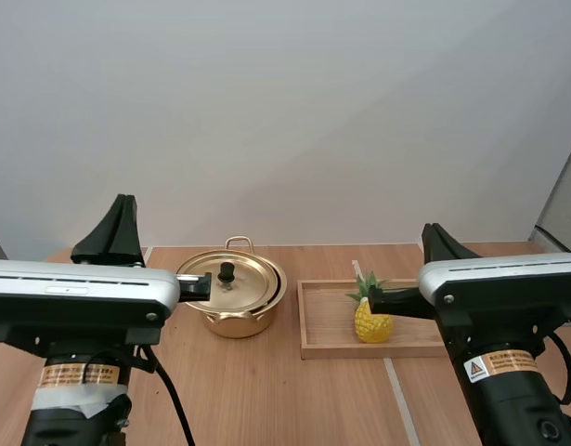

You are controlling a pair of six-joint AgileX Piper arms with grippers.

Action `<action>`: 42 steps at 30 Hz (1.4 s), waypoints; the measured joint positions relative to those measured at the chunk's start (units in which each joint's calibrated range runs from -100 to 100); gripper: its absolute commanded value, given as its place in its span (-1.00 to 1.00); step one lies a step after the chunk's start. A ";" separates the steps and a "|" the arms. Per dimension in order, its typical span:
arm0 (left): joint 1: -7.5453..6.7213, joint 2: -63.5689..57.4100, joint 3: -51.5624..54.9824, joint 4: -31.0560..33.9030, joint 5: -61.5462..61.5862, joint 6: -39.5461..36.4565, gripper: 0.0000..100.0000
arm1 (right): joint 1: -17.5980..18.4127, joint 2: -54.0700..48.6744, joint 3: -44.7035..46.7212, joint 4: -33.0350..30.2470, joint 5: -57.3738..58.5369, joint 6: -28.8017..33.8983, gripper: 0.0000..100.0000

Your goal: Open the pot, put the pineapple inside, and close it

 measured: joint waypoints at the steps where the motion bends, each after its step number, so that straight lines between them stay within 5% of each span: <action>1: 0.00 0.00 0.00 0.14 -2.84 0.00 -1.00 | 0.00 0.00 0.00 0.00 -3.04 0.00 -1.00; 7: 0.00 -0.04 -0.55 1.65 -11.93 0.00 -1.00 | 0.00 -0.10 0.00 0.12 -26.91 0.00 -1.00; 13: 0.00 -0.14 -6.67 1.99 -5.23 0.00 -1.00 | 0.00 -0.10 -0.12 0.12 -41.68 -1.63 -1.00; 24: 0.00 1.19 -23.92 2.07 9.35 0.00 -1.00 | 0.00 0.62 -22.08 6.85 -7.52 -3.42 -1.00; 42: 0.00 21.33 -48.91 2.07 14.34 -1.00 -1.00 | 0.00 20.84 -48.19 5.32 -2.91 -5.78 -1.00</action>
